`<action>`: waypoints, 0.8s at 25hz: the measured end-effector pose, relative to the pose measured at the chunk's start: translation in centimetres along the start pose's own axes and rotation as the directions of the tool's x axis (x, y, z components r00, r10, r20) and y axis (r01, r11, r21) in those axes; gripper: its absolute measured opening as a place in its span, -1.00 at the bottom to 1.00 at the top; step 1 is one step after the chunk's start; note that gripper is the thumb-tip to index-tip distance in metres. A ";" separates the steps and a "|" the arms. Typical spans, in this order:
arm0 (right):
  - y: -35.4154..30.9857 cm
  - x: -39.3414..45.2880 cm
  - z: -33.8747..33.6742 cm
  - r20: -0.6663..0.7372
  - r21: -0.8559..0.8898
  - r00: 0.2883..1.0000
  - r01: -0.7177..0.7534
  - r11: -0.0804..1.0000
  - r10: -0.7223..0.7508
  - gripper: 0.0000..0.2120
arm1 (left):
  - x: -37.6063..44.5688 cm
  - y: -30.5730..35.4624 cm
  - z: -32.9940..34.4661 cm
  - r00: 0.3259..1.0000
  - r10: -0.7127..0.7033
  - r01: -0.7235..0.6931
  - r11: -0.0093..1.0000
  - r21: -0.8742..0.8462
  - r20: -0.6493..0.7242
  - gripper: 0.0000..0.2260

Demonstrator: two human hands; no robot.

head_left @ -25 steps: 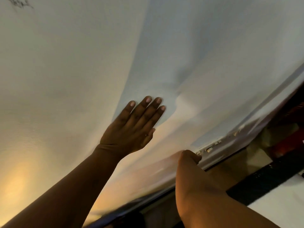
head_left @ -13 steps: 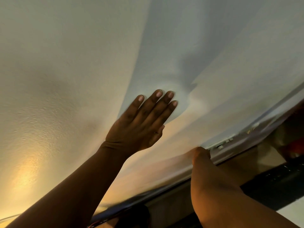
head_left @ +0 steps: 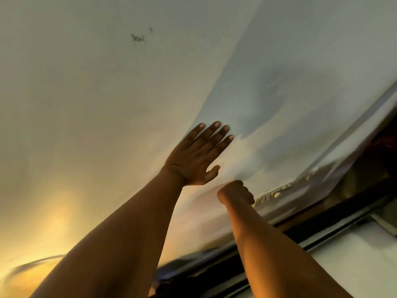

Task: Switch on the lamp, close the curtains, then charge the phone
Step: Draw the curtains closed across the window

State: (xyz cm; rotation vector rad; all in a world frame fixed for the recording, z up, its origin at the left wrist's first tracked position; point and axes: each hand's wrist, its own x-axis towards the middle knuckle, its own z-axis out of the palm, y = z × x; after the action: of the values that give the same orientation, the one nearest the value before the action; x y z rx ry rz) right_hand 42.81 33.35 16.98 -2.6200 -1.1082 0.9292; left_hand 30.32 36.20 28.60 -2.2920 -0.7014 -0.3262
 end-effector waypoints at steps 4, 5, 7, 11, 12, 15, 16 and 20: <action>0.9 -4.6 -0.1 -0.191 -0.191 0.904 0.347 0.918 -0.382 -0.45 | -2.5 1.8 -2.0 0.976 -0.205 0.216 0.963 -0.161 0.079 -0.33; 1.2 -5.7 0.0 -0.218 -0.219 0.863 0.411 0.885 -0.455 -0.44 | -4.1 2.4 -2.5 0.955 -0.268 0.289 0.939 -0.188 0.130 -0.31; 1.4 -7.2 0.1 -0.243 -0.244 0.806 0.488 0.838 -0.540 -0.40 | -7.3 3.3 -2.8 0.923 -0.319 0.355 0.921 -0.158 0.216 -0.30; 0.0 -12.7 1.4 -0.164 -0.382 0.707 0.598 0.705 -0.688 -0.28 | -15.6 2.5 -5.8 0.805 -0.429 0.475 0.880 -0.012 0.410 -0.27; -0.3 -14.1 2.1 -0.147 -0.406 0.680 0.620 0.671 -0.718 -0.27 | -17.7 2.3 -6.7 0.771 -0.452 0.499 0.866 0.015 0.449 -0.26; -1.2 -19.3 4.8 -0.081 -0.446 0.623 0.676 0.587 -0.778 -0.22 | -25.2 2.4 -9.2 0.684 -0.509 0.577 0.816 0.041 0.522 -0.25; -1.5 -21.3 5.9 -0.050 -0.467 0.602 0.691 0.551 -0.797 -0.20 | -27.7 2.5 -10.2 0.654 -0.524 0.602 0.798 0.044 0.546 -0.24; -1.4 -29.3 12.2 0.051 -0.510 0.535 0.740 0.439 -0.843 -0.15 | -38.0 4.1 -14.5 0.527 -0.553 0.700 0.713 0.039 0.645 -0.18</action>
State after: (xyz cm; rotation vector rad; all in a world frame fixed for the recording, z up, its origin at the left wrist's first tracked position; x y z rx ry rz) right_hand 19.06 12.90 22.01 -1.8810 -2.4258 0.1324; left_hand 1.03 8.78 20.96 -2.2561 -1.9717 0.0605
